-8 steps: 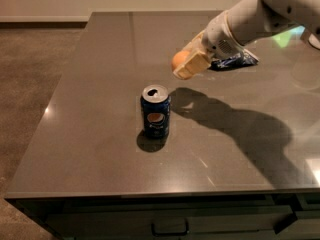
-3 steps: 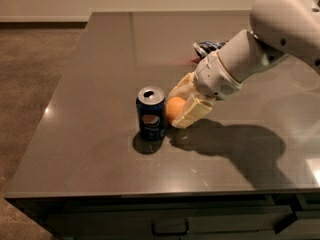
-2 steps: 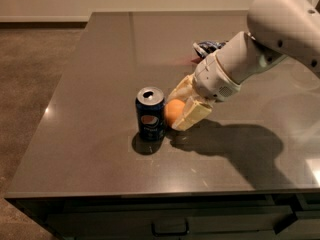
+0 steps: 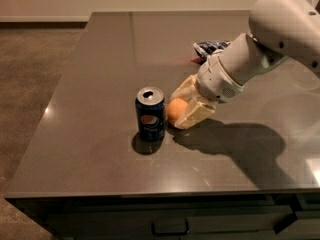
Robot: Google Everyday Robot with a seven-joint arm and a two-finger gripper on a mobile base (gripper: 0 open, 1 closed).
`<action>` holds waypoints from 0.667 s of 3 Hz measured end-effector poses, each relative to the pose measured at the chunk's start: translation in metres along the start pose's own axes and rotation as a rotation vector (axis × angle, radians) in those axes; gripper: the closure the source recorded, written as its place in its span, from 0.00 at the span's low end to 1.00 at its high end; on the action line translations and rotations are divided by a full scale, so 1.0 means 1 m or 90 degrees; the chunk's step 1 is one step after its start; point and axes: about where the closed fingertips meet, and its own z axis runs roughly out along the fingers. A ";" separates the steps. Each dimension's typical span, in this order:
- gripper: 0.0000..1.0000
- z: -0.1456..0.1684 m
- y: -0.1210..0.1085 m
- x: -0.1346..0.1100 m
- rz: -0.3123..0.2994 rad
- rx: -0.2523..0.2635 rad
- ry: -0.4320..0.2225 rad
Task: Move orange near pepsi can
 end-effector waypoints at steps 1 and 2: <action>0.00 -0.013 -0.005 0.008 -0.001 0.000 0.001; 0.00 -0.013 -0.005 0.008 -0.001 0.000 0.001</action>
Offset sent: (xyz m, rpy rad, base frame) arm 0.0112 -0.0274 0.0126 0.0039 -0.0022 -0.0060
